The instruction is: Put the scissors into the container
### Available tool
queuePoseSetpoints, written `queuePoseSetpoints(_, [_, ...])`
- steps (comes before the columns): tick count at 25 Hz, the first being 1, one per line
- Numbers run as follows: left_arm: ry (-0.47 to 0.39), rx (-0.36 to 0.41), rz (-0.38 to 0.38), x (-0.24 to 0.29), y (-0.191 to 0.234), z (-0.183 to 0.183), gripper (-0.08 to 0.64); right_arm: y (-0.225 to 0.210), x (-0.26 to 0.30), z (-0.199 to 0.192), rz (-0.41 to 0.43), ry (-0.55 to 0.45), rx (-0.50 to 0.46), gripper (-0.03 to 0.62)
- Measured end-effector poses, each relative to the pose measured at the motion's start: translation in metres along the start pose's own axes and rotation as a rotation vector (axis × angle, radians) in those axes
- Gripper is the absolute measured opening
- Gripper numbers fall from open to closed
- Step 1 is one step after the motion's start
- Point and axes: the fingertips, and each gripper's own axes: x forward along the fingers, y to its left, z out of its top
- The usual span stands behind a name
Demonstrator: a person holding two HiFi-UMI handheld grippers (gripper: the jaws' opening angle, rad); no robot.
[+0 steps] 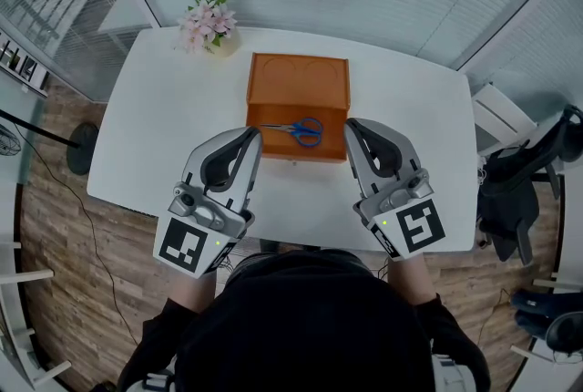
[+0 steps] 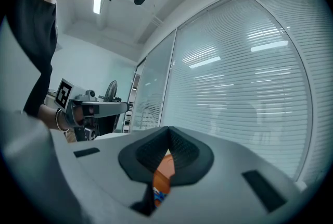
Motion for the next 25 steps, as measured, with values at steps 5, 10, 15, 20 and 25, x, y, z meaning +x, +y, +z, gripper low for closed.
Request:
queuePoseSetpoints(5, [0.001,-0.003,0.004,-0.0008,-0.0034,-0.0018,0.011,-0.0017,-0.0026,0.0005,-0.004,-0.005,-0.006,0.005])
queuePoseSetpoints(10, [0.012,-0.005,0.011,-0.0016,-0.0024,-0.0042,0.011,-0.0029,-0.0016,0.0007,-0.003,-0.004,-0.010,0.005])
queuePoseSetpoints(15, [0.010,0.004,0.007,-0.0002,-0.0034,-0.0026,0.011,-0.0024,-0.0018,-0.0009,-0.003,-0.005,-0.007,0.005])
queuePoseSetpoints(20, [0.009,0.009,-0.005,0.0034,-0.0033,-0.0027,0.011,-0.0001,0.0020,-0.0047,-0.002,0.005,-0.019,0.005])
queuePoseSetpoints(25, [0.013,0.006,-0.009,0.0046,-0.0039,-0.0041,0.011,0.0011,0.0018,-0.0069,-0.002,0.015,-0.046,0.005])
